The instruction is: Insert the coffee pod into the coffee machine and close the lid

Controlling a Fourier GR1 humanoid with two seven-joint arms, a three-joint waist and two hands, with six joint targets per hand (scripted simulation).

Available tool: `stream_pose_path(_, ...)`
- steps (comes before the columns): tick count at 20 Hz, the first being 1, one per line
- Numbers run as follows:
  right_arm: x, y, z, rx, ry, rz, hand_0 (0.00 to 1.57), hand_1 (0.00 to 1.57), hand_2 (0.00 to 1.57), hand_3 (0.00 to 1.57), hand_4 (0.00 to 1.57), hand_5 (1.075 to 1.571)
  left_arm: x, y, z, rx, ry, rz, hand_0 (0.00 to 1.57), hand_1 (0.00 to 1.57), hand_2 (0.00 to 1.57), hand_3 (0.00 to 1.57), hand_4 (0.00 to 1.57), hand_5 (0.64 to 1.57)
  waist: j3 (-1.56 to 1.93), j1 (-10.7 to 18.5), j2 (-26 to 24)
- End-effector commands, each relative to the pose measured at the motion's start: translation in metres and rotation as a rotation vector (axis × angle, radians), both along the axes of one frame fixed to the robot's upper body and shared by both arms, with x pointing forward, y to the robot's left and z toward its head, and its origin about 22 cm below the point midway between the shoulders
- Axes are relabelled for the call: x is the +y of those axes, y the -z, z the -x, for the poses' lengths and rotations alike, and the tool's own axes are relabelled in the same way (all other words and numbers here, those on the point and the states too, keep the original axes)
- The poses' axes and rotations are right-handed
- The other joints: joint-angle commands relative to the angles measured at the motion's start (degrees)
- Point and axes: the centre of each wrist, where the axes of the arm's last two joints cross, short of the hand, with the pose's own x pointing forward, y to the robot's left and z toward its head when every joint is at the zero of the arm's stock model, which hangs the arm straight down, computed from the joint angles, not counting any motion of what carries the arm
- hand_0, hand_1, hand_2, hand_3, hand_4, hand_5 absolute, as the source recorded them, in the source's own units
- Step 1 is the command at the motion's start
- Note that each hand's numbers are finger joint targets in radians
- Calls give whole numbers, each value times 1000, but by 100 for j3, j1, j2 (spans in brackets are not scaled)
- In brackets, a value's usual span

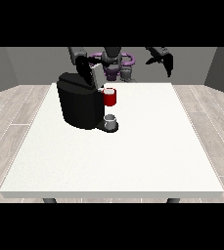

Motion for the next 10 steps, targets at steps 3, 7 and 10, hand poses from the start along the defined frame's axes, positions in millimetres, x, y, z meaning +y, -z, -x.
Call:
stream_pose_path(3, 21, -23, -9, -32, -57, 65, 0, 0, 0, 0, 40, 1571, -16, 13, 12, 47, 31, 12, 0, 0, 0, 0, 372, 1571, -10, 265, -134)
stream_pose_path(7, 43, -48, -11, -87, -114, 71, 0, 0, 0, 0, 0, 1571, -11, 2, -2, 4, 21, -14, 0, 0, 0, 0, 385, 1571, -10, 198, 82)
stream_pose_path(10, 44, -55, -13, -107, -116, 105, 0, 0, 0, 0, 0, 1571, -24, -8, -7, -6, 52, -21, 0, 0, 0, 0, 319, 1571, -9, 384, 166)
